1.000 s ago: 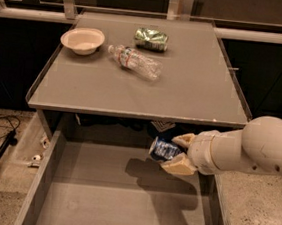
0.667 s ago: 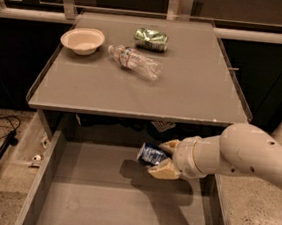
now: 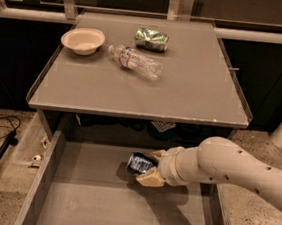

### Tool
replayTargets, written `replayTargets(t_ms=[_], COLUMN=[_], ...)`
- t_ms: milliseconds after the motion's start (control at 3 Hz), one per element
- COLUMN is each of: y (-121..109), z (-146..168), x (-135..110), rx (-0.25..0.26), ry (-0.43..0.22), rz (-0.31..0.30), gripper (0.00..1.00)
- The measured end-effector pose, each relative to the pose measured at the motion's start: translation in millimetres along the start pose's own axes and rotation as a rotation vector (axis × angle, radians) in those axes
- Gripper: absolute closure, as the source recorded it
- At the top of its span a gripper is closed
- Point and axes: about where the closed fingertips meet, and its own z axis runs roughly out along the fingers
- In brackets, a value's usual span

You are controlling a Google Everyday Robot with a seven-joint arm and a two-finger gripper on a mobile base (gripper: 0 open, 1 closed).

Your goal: Place pepsi can into top drawer

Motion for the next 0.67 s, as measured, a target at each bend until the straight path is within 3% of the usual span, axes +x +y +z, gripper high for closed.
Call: replayTargets(t_ms=[667], y=[2], z=[32], x=[35], rx=[0.012], ry=[0.062], rz=[0.034], gripper=[1.00])
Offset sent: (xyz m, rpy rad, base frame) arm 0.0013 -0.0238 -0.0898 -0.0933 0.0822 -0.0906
